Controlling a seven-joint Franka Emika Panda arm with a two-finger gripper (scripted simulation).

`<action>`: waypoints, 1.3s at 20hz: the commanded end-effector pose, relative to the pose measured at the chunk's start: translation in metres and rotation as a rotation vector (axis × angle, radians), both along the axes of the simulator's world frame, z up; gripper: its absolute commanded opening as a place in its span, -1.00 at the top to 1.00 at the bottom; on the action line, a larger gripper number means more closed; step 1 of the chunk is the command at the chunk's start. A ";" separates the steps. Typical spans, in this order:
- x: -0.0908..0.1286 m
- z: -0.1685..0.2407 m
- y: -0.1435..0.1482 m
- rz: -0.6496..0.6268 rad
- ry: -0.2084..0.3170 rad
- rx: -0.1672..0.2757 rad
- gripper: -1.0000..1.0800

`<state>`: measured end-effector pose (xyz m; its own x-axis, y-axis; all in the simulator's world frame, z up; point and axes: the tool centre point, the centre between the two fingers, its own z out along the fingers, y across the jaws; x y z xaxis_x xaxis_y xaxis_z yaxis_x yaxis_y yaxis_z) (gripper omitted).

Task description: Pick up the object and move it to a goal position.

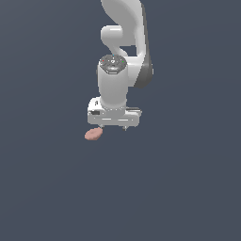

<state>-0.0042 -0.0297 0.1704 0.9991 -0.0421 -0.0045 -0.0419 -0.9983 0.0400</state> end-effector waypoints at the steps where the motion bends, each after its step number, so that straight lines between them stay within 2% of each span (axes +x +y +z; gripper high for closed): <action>1: 0.000 0.000 0.000 0.000 0.000 0.000 -0.92; 11: -0.010 -0.023 -0.018 0.033 -0.001 0.006 -0.92; 26: -0.041 -0.116 -0.091 0.164 -0.003 0.033 -0.92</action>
<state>-0.0313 -0.1161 0.0780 0.9933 0.1112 0.0306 0.1106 -0.9936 0.0204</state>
